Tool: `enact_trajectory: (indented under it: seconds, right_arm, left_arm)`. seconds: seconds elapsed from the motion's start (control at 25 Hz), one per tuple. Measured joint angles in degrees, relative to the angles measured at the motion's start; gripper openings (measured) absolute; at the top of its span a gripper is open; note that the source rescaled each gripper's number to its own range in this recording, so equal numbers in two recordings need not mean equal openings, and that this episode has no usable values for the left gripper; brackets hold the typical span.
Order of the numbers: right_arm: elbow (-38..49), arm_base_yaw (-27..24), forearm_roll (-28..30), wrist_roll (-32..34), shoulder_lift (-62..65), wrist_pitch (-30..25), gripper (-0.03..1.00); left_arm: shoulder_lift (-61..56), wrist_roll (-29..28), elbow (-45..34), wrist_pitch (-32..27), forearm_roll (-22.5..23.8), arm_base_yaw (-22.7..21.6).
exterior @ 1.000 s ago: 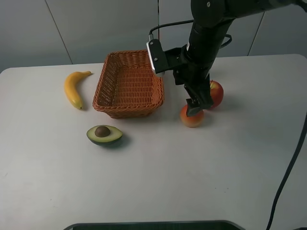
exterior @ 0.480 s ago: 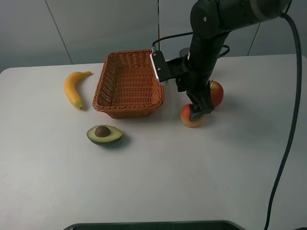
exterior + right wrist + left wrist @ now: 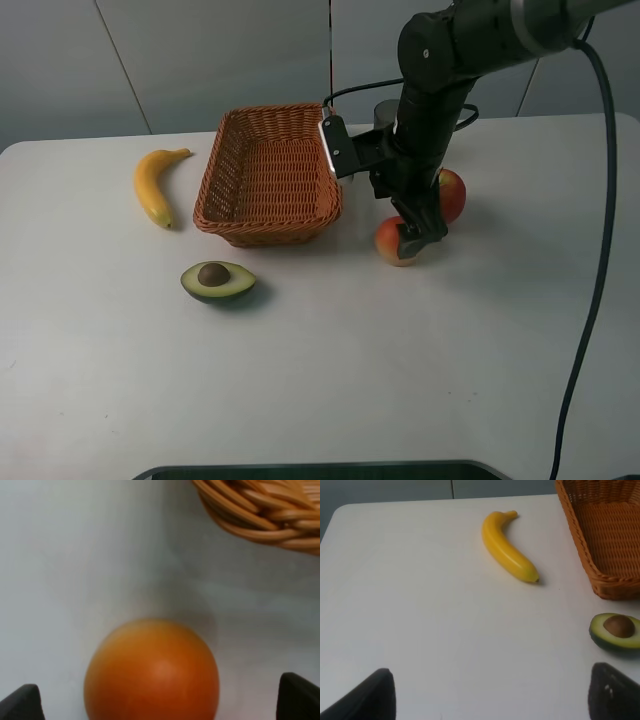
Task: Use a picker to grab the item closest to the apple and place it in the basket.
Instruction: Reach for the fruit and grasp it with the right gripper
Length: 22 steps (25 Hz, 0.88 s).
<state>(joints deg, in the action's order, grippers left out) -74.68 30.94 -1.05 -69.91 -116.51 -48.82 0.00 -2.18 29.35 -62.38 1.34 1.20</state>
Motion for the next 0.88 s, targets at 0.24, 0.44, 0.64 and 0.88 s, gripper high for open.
enact_trajectory:
  seconds: [0.24, 0.44, 0.64, 0.88]
  right_arm:
    - [0.0, -0.4, -0.4, -0.1, -1.8, 0.2, 1.00]
    - [0.0, -1.0, -0.6, -0.2, -2.2, 0.2, 1.00]
    - [0.0, -1.1, -1.0, -0.3, -2.3, 0.8, 1.00]
    - [0.0, -1.2, -1.2, -0.3, -3.5, 1.1, 1.00]
  left_arm:
    - [0.0, 0.0, 0.0, 0.0, 0.0, 0.0]
    - [0.0, 0.0, 0.0, 0.0, 0.0, 0.0]
    - [0.0, 0.0, 0.0, 0.0, 0.0, 0.0]
    - [0.0, 0.0, 0.0, 0.0, 0.0, 0.0]
